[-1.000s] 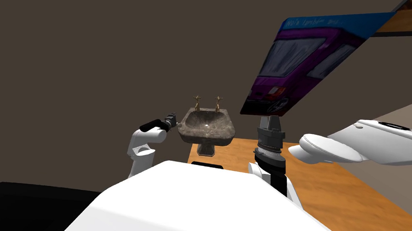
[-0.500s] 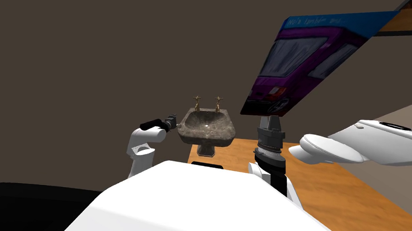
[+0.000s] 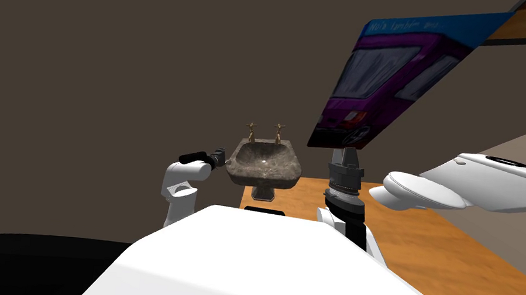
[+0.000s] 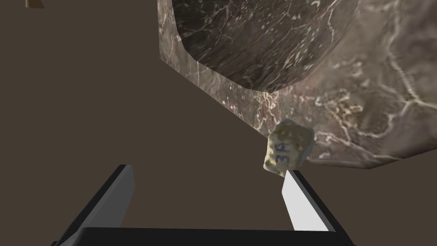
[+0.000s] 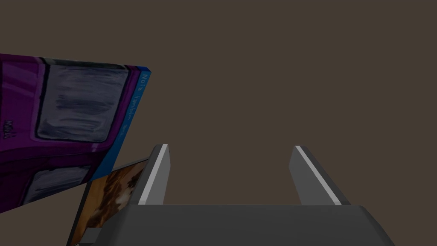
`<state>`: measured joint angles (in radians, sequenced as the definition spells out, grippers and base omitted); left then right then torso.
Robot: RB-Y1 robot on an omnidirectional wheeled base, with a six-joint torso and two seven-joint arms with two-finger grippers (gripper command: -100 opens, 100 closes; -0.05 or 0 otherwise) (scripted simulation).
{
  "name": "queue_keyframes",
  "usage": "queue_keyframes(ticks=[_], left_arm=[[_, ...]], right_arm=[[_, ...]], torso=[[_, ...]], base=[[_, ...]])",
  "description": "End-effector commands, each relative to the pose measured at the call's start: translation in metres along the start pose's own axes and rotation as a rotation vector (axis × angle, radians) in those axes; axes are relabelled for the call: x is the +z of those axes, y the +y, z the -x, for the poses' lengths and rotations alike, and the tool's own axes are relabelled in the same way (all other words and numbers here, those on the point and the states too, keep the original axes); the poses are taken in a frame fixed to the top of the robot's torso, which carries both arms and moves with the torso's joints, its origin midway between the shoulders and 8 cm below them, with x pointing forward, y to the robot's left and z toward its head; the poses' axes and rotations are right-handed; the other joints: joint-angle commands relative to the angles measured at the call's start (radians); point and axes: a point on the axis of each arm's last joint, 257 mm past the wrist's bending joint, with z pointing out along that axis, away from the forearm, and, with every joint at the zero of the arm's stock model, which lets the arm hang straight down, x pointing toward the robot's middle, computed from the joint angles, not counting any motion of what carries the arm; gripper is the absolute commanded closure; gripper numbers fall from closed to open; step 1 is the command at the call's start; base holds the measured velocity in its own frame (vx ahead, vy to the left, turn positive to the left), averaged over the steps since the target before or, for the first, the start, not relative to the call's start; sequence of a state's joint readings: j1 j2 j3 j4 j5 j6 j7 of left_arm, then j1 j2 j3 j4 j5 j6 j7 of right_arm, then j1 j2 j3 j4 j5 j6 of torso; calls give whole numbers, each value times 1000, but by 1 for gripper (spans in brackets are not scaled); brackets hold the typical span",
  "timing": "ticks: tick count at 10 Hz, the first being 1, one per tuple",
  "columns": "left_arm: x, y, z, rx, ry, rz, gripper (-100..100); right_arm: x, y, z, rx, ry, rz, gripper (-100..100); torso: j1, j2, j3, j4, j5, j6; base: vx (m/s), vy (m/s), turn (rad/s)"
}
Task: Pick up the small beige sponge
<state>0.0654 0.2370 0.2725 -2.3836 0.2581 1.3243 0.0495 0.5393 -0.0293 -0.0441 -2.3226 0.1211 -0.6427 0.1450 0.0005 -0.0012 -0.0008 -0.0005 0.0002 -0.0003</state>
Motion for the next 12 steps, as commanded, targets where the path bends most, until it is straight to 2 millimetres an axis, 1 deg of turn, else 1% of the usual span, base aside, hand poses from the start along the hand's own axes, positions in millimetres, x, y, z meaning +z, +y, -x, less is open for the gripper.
queue_keyframes(ticks=[1, 6, 12], left_arm=[[-2, 6, -2, -1, 4, 34, -100], [-8, 31, -3, -2, 8, 150, -100], [-17, 56, -4, 0, 13, 271, -100]], right_arm=[[0, 0, 0, 0, 0, 0, 0], [0, 0, 0, 0, 0, 0, 0], [0, 0, 0, 0, 0, 0, 0]], torso=[[0, 0, 0, 0, 0, 0], [1, -1, -1, 0, 0, 0], [1, -1, -1, 0, 0, 0]], base=[[25, 12, -8], [36, 15, -8], [40, 16, -9]])
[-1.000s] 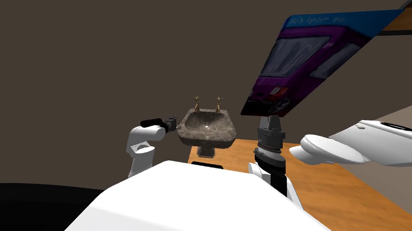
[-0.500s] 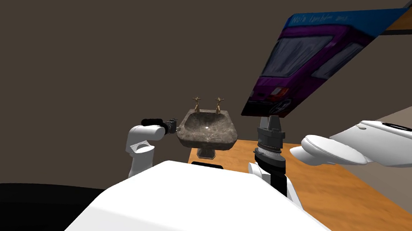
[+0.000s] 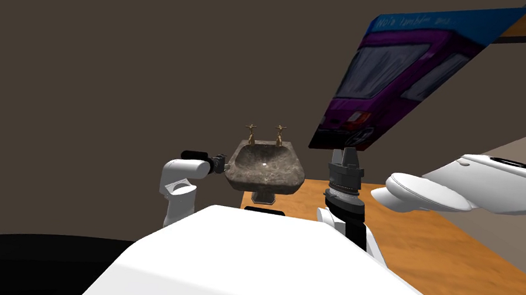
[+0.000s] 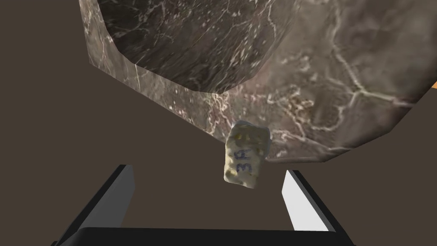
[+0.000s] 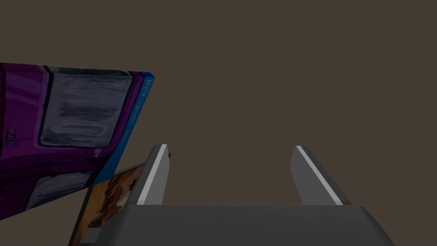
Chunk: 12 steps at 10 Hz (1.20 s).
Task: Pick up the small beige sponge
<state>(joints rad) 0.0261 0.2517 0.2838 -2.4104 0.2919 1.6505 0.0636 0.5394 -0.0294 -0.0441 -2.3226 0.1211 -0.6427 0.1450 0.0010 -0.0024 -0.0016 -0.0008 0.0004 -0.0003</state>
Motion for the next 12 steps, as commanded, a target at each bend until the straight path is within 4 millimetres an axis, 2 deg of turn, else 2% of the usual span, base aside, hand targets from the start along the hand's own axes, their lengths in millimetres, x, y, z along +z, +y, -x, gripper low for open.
queue_keyframes(ticks=[1, 6, 7, 8, 9, 12], left_arm=[[-1, 11, 0, 1, 0, 46, -100], [-3, 46, 3, 1, -6, 185, -100], [-3, 43, 2, 2, -5, 169, -100], [-3, 44, 2, 2, -6, 174, 0], [4, 44, 3, 0, -6, 173, -100], [20, 44, 5, -2, -8, 172, -100]], right_arm=[[0, 0, 0, 0, 0, 0, 0], [0, 0, 0, 0, 0, 0, 0], [0, 0, 0, 0, 0, 0, 0], [0, 0, 0, 0, 0, 0, 0], [0, 0, 0, 0, 0, 0, 0], [0, 0, 0, 0, 0, 0, 0]], torso=[[0, 0, 0, 0, 0, 0], [1, -2, -1, 0, 0, 0], [0, -1, -1, 0, 0, 0], [-1, 1, 0, 0, 0, 0], [-1, 2, 1, 0, 0, 0], [-1, 3, 2, 1, 0, 0]], base=[[40, 19, -10], [60, 24, -13], [17, 4, -1], [0, 0, 0], [0, 0, 0], [-6, -5, -11]])
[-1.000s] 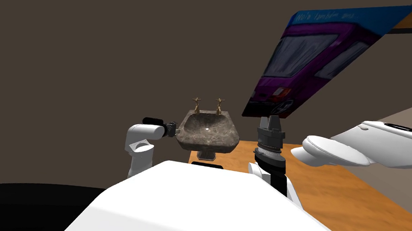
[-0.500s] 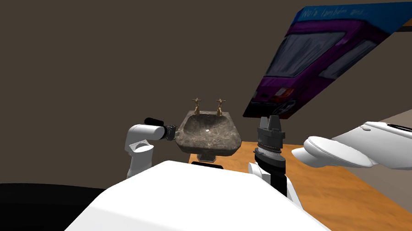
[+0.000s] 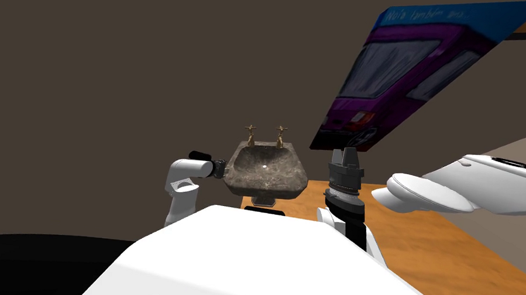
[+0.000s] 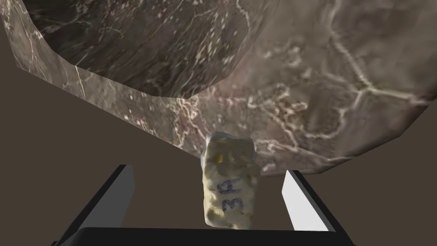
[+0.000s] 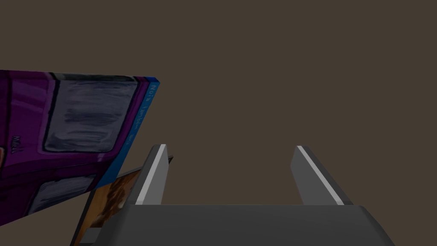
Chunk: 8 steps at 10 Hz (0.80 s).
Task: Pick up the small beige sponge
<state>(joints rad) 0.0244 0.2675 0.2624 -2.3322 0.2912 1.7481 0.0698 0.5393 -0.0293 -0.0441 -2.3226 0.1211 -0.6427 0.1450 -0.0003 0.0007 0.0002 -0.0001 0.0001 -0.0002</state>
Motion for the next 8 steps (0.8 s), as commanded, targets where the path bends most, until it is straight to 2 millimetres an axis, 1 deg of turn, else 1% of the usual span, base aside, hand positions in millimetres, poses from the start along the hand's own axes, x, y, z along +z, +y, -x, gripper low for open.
queue_keyframes(ticks=[1, 2, 3, 7, 8], left_arm=[[7, -1, 1, 0, -1, -2, -100], [4, -1, 1, 0, 0, -1, -100], [5, -2, 1, 0, 0, -2, 100], [5, -2, 1, 0, 0, -3, 100], [5, -2, 1, 0, 0, -4, 0]], right_arm=[[0, 0, 0, 0, 0, 0, 0], [0, 0, 0, 0, 0, 0, 0], [0, 0, 0, 0, 0, 0, 0], [0, 0, 0, 0, 0, 0, 0], [0, 0, 0, 0, 0, 0, 0]], torso=[[0, 0, 0, 0, 0, 0], [0, 0, 0, 0, 0, 0], [0, 0, 0, 0, 0, 0], [0, -1, 0, 0, 0, 0], [0, 0, 0, 0, 0, 0]], base=[[-6, -2, -5], [0, 0, 0], [0, 0, 0], [0, 0, 0], [0, 0, 0]])
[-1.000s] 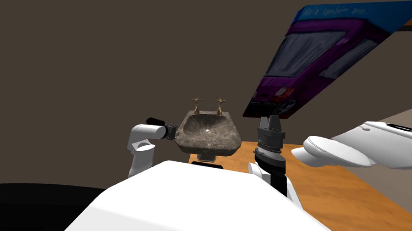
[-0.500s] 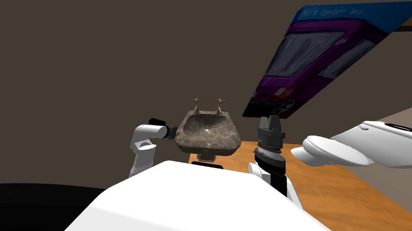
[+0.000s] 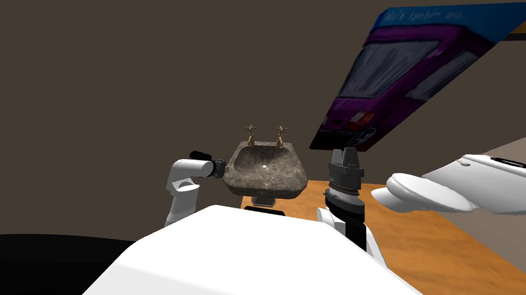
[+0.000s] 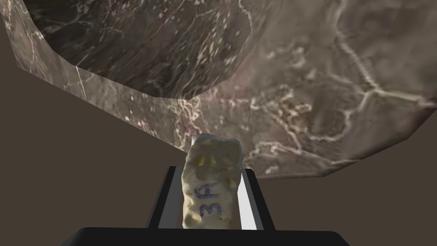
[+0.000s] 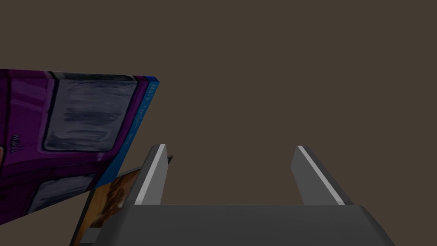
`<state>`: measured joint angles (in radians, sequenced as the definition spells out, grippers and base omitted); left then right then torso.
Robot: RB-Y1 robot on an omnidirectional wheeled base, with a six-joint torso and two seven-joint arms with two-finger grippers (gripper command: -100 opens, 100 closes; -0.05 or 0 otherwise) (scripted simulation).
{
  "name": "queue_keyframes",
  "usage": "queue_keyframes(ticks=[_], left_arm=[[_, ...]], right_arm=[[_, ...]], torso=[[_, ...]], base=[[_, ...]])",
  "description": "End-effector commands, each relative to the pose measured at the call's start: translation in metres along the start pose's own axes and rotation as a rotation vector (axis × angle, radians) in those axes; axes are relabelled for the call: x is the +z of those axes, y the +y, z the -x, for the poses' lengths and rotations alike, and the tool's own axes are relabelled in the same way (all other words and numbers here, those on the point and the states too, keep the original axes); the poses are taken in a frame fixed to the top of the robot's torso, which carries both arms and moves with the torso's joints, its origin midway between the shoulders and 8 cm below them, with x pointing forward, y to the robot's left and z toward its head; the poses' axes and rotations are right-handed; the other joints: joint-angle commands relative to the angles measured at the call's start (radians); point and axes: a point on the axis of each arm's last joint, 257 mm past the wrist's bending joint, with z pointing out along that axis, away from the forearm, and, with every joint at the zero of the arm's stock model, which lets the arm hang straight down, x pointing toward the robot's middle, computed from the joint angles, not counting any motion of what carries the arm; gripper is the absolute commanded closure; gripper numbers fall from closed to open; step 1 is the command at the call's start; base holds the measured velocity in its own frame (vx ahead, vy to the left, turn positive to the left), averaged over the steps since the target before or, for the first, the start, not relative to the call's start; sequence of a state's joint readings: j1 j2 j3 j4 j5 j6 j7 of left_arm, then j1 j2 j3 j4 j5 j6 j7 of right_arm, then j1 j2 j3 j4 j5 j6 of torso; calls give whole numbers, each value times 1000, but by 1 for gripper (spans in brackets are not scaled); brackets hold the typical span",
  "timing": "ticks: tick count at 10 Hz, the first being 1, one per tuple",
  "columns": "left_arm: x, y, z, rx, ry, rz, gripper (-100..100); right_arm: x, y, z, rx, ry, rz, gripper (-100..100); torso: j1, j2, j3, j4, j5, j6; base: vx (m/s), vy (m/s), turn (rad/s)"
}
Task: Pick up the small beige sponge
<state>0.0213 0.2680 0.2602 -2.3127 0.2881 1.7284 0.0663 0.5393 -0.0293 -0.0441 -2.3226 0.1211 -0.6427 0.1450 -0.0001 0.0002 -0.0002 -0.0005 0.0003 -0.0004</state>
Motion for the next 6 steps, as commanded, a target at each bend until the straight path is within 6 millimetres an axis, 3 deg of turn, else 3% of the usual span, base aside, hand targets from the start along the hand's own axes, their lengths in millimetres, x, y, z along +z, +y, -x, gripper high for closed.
queue_keyframes(ticks=[1, 4, 5, 6], left_arm=[[-8, 2, -1, 1, 1, 2, 100], [-24, 4, -3, 4, 2, 3, 100], [-21, 3, -3, 3, 2, 0, 100], [-21, 4, -3, 3, 2, 2, 0]], right_arm=[[0, 0, 0, 0, 0, 0, 0], [0, 0, 0, 0, 0, 0, 0], [0, 0, 0, 0, 0, 0, 0], [0, 0, 0, 0, 0, 0, 0]], torso=[[0, 0, 0, 0, 0, 0], [0, 0, 0, 0, 0, 0], [0, 0, 0, 0, 0, 0], [0, 0, 0, 0, 0, 0]], base=[[3, 3, 11], [8, 4, 12], [0, 0, 0], [0, 0, 0]])
